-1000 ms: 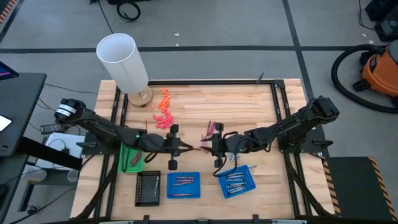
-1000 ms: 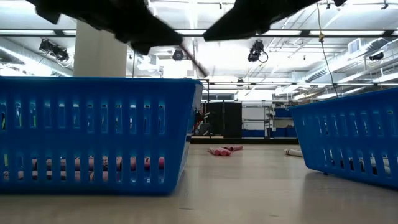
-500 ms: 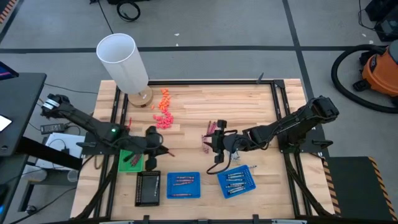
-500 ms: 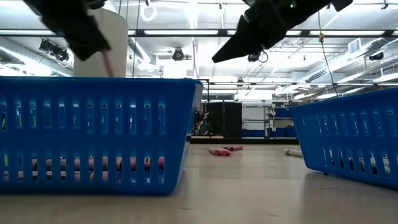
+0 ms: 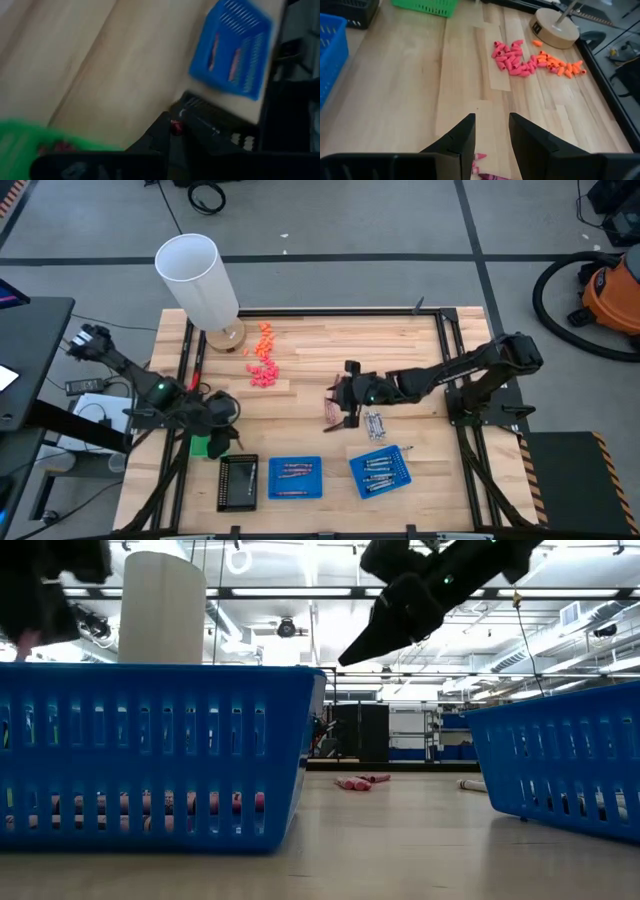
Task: Sort crayons
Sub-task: Put the red crayon into the green basket, then put the black crayon into the right blue basket
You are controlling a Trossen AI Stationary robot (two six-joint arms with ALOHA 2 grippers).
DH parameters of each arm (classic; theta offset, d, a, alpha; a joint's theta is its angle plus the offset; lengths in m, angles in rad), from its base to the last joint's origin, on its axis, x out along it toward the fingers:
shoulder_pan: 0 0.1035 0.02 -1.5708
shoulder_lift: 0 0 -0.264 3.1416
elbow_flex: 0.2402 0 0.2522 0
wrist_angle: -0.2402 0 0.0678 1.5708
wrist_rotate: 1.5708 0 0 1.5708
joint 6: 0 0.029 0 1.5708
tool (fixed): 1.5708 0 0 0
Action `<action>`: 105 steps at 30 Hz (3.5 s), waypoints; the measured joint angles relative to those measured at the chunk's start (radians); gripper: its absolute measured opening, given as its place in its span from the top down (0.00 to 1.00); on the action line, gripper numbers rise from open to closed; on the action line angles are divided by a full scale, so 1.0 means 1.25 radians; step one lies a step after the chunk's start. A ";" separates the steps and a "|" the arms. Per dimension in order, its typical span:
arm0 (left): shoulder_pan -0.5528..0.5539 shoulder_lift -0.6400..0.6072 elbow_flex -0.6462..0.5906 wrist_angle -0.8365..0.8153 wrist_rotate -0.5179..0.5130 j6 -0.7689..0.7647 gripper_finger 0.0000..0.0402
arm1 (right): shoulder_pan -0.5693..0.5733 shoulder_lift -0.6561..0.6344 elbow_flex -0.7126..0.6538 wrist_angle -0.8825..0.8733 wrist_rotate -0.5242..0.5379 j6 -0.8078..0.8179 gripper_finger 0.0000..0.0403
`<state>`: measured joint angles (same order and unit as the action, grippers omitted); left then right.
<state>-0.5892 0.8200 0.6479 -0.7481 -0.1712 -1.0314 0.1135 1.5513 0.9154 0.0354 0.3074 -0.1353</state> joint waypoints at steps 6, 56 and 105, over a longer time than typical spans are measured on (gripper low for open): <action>-0.035 -0.003 0.000 -0.105 0.007 -0.127 0.90 | -0.058 0.000 0.000 0.017 -0.068 -0.021 0.68; -0.034 0.125 0.059 -0.356 0.118 -0.276 0.64 | -0.119 0.000 0.000 0.085 -0.185 -0.038 0.68; 0.446 0.704 0.132 0.782 -0.120 0.585 0.64 | 0.023 0.018 -0.045 -0.428 0.009 0.470 0.68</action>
<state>-0.0315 1.6995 0.8124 0.2294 -0.3217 -0.3006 0.1418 1.5741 0.8589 -0.4991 0.3190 0.4527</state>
